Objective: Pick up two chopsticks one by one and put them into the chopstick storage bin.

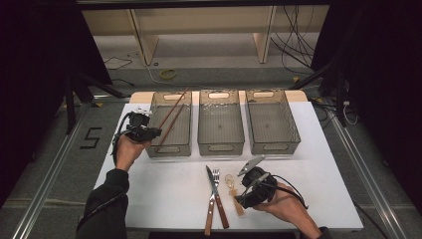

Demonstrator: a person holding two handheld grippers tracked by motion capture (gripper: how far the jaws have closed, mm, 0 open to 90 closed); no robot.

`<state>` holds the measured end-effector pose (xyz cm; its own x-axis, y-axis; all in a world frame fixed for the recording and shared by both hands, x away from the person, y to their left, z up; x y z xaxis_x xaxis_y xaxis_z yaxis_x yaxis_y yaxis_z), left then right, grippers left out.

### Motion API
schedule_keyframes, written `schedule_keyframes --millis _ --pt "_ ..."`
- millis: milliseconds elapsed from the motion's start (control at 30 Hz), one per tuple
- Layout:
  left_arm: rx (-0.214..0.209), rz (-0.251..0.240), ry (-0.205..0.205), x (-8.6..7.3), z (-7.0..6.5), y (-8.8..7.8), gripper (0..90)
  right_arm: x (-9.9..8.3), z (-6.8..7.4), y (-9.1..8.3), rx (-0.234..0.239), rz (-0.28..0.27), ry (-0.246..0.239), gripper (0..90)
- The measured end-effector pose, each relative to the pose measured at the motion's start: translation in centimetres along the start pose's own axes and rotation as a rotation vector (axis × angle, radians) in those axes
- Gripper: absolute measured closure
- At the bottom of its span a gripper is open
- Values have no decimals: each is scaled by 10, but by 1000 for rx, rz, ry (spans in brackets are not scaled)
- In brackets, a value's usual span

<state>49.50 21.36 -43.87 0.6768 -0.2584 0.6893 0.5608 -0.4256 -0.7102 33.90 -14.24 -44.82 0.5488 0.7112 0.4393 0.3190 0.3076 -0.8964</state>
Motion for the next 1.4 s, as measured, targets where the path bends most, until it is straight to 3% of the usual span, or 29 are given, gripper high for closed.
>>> schedule_keyframes --millis 167,233,267,433,533,867,1267,1400 --pt "41 23 -30 -2 5 4 794 0 0 -1 5 1 0 317" --pt "40 25 -42 -2 5 4 663 0 0 -1 5 3 1 316" --pt "38 18 -44 -2 5 4 638 0 0 -1 4 2 3 316" --pt "1 -21 -72 0 0 -4 483 0 -1 -1 0 1 4 316" --pt "-20 -42 -64 0 -3 -11 415 0 -1 -1 -4 1 7 316" --pt "-100 -112 -89 -12 -14 -26 282 1 -1 -1 -7 3 10 317" --pt "-186 -173 -39 -27 -36 -38 209 4 1 1 -14 -3 16 318" --pt "-193 -186 -8 -32 -44 -41 200 6 1 2 -24 -12 25 327"
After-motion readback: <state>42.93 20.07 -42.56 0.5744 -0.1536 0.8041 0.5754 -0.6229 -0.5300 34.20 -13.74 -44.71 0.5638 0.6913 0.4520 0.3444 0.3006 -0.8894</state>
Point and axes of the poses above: each handheld gripper's, and its own axes: y roughly forward along the jaws, x roughly out of its top, z roughly to its left, the point moved 2 cm from there along y, roughly forward along the jaws, and after that the axes turned 4 degrees about -x, right-handed, at the moved point
